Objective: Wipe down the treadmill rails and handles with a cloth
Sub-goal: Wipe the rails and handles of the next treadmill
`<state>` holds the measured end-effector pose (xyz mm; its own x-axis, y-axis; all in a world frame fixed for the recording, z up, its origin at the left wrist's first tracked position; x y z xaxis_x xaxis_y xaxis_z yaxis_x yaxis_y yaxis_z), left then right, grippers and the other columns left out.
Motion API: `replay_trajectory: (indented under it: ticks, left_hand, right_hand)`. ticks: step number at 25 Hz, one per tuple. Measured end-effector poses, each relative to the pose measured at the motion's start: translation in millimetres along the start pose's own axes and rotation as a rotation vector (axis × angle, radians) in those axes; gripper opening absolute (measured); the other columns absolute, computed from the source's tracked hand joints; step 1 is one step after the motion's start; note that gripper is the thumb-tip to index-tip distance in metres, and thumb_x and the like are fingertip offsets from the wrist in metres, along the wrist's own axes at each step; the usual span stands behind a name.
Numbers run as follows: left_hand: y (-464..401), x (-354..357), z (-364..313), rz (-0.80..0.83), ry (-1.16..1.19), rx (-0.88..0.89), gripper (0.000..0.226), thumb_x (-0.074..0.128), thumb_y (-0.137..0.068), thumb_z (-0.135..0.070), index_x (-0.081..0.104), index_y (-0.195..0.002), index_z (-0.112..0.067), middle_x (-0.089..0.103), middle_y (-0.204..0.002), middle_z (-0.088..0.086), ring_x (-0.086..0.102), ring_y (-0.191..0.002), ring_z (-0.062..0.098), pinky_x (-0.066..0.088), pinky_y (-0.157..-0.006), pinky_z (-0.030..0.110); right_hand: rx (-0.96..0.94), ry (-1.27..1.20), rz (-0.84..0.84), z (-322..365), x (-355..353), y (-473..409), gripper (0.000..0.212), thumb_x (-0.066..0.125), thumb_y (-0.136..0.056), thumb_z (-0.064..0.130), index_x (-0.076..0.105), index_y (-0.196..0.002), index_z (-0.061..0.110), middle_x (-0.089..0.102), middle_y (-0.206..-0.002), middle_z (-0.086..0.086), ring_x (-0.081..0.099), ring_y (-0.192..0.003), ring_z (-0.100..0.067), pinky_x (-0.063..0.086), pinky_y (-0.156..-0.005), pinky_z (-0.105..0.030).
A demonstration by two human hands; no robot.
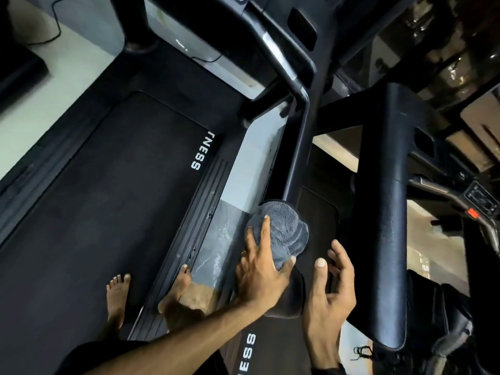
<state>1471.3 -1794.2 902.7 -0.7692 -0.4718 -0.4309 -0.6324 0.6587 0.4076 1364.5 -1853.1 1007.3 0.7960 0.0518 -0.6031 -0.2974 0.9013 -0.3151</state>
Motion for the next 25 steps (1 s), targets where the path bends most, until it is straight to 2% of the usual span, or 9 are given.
replay_trajectory:
  ticks: [5,8,10,11,13,14,17,21,25]
  left_hand:
    - [-9,-4,8,-0.033,0.163,0.002,0.082,0.033,-0.082,-0.081,0.024,-0.153,-0.040,0.038,-0.157,0.001,0.052,-0.128,0.028,0.045,-0.103,0.044]
    - [-25,-17,30,-0.072,0.332,-0.083,0.072,0.031,-0.085,-0.080,0.060,-0.121,-0.024,0.070,-0.111,0.006,0.066,-0.102,0.029,0.053,-0.085,0.040]
    - [-34,-23,39,-0.090,0.232,-0.048,0.063,0.034,-0.090,-0.073,0.060,-0.117,-0.023,0.070,-0.105,0.005,0.065,-0.101,0.028,0.052,-0.084,0.039]
    - [-34,-20,39,-0.078,0.134,0.004,0.069,0.031,-0.089,-0.077,0.056,-0.124,-0.022,0.065,-0.120,0.007,0.059,-0.116,0.029,0.048,-0.096,0.039]
    - [-13,-4,32,0.073,0.189,0.023,0.117,0.012,-0.066,-0.097,0.030,-0.150,-0.017,0.026,-0.160,0.005,0.018,-0.149,0.025,0.017,-0.121,0.034]
    - [-1,2,28,0.121,0.262,0.016,0.131,0.010,-0.055,-0.103,0.014,-0.155,-0.019,0.008,-0.163,-0.002,0.003,-0.150,0.015,0.004,-0.120,0.029]
    - [1,3,19,-0.018,0.254,0.114,0.107,0.031,-0.063,-0.097,0.016,-0.144,-0.028,0.025,-0.151,0.002,0.023,-0.140,0.020,0.022,-0.115,0.035]
    - [-23,10,29,0.069,0.384,-0.022,0.097,0.045,-0.069,-0.082,0.021,-0.146,-0.028,0.028,-0.150,0.002,0.028,-0.140,0.021,0.027,-0.116,0.042]
    - [-12,-3,33,-0.056,0.507,-0.004,0.082,0.053,-0.074,-0.075,0.036,-0.144,-0.035,0.048,-0.140,-0.017,0.045,-0.129,0.006,0.036,-0.110,0.030]
  right_hand:
    - [-0.080,-0.027,0.028,19,9,-15,0.034,0.052,-0.098,0.032,0.058,-0.131,0.026,0.060,-0.135,0.003,0.053,-0.130,-0.021,0.043,-0.108,-0.050]
    - [-0.047,-0.046,0.026,17,12,-16,0.028,0.052,-0.097,0.036,0.062,-0.123,0.031,0.063,-0.131,0.004,0.054,-0.128,-0.020,0.044,-0.108,-0.044]
    - [-0.011,-0.085,0.023,13,13,-17,0.027,0.052,-0.096,0.038,0.064,-0.119,0.032,0.063,-0.128,0.004,0.055,-0.126,-0.020,0.044,-0.107,-0.035]
    - [0.003,-0.099,0.021,11,13,-17,0.027,0.052,-0.095,0.039,0.064,-0.118,0.030,0.064,-0.128,0.002,0.056,-0.125,-0.022,0.044,-0.106,-0.031]
    - [0.038,-0.112,0.024,3,16,-20,0.033,0.051,-0.095,0.041,0.066,-0.119,0.023,0.065,-0.126,-0.001,0.057,-0.124,-0.023,0.045,-0.104,-0.027]
    - [0.058,-0.109,0.029,-1,18,-21,0.037,0.050,-0.095,0.042,0.066,-0.120,0.019,0.066,-0.126,-0.002,0.057,-0.124,-0.023,0.045,-0.103,-0.026]
    - [0.144,-0.111,0.090,-18,31,-27,0.046,0.047,-0.097,0.043,0.064,-0.126,0.011,0.064,-0.130,-0.002,0.057,-0.126,-0.021,0.044,-0.107,-0.034]
    - [0.281,-0.143,0.104,-44,51,-37,0.057,0.038,-0.098,0.050,0.055,-0.138,0.014,0.059,-0.138,0.000,0.056,-0.127,-0.018,0.040,-0.110,-0.053]
    - [0.286,-0.107,0.238,-57,67,-55,0.061,0.039,-0.097,0.058,0.049,-0.144,0.021,0.051,-0.147,0.007,0.045,-0.137,-0.007,0.031,-0.119,-0.048]
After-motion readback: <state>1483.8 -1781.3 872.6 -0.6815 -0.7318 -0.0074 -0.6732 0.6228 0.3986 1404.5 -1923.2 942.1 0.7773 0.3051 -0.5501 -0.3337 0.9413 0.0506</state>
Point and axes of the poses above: each hand's wrist, its own y-axis away from the middle knuckle, its own x-axis out of the palm, z = x × y, the point moved 7 cm from there along -y, towards the middle knuckle
